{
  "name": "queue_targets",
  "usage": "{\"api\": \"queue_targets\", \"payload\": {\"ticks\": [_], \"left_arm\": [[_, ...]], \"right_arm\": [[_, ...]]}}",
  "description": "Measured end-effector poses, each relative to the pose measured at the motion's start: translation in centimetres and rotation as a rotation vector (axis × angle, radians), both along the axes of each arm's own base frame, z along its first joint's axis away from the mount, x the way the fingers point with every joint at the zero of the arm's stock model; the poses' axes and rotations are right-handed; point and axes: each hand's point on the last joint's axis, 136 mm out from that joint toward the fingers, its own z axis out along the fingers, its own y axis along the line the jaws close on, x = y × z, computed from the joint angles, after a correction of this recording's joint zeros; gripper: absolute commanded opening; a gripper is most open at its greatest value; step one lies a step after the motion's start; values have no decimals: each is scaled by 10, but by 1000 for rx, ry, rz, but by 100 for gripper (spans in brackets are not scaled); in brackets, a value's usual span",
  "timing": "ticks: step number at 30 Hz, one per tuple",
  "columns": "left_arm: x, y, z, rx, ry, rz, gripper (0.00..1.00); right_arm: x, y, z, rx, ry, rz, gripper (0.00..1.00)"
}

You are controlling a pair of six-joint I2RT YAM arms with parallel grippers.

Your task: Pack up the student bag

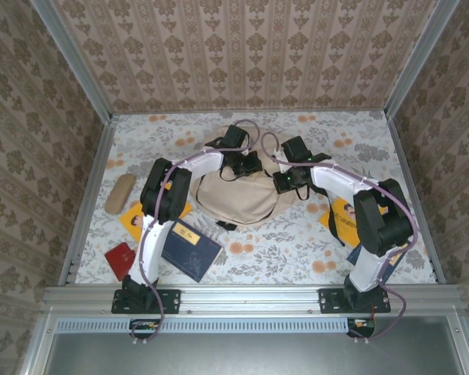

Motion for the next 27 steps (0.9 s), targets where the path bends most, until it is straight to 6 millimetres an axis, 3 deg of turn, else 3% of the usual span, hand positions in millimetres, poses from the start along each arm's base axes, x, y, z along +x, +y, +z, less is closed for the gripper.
{"api": "queue_targets", "payload": {"ticks": [4,12,20,22,25,27], "left_arm": [[1,0,0,-2,19,29,1],[3,-1,-2,-1,43,78,0],[6,-3,-2,-13,53,99,0],[6,-4,-2,-15,53,100,0],[7,-5,-1,-17,51,99,7],[8,-6,2,-22,45,90,16]], "right_arm": [[-19,13,9,100,7,51,3],[-66,44,1,286,105,182,2],[-94,76,19,452,117,285,2],[-99,79,19,464,119,288,6],[-100,80,21,473,116,264,24],[-98,78,27,470,101,238,42]]}}
